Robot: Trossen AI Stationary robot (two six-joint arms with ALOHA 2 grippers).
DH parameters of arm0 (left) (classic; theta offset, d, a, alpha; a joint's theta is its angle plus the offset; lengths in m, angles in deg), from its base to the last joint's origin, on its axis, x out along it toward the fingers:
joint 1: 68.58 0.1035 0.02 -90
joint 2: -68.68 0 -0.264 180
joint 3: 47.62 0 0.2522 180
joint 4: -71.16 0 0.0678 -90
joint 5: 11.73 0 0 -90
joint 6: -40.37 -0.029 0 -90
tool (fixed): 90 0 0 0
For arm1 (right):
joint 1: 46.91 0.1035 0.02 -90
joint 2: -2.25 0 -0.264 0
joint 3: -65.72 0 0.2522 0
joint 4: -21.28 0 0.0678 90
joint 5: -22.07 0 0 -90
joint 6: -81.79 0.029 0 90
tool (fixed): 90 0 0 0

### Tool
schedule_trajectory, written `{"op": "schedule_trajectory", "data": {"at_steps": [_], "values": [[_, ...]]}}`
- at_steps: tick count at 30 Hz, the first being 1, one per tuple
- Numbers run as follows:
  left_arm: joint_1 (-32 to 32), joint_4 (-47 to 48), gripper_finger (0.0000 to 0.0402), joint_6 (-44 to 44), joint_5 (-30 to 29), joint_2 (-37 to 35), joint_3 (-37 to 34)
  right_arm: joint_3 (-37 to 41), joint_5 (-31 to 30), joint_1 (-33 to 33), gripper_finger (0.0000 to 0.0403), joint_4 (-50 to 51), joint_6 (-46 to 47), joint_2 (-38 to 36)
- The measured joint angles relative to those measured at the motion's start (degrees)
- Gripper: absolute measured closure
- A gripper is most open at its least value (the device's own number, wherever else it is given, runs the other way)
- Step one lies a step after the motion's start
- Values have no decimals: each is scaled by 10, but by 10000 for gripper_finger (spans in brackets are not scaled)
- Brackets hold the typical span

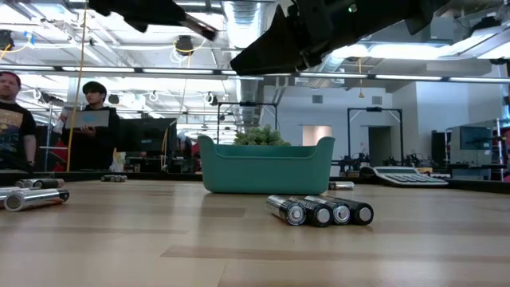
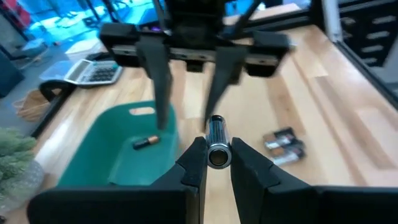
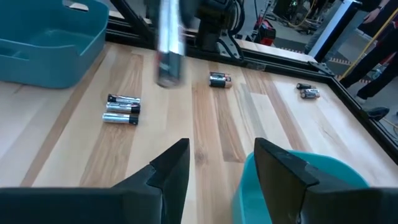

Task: Sort batteries
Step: Put the silver battery into the blue bin

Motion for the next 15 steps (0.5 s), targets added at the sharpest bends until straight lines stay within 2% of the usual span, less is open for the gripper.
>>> {"op": "schedule_trajectory", "data": {"at_steps": [7,15], "values": [[-73,68,359,88,41,-24,0,0,0,-3,209,0,1,0],[-165,141,359,253,84,-24,4,0,0,-4,209,1,2,0]]}}
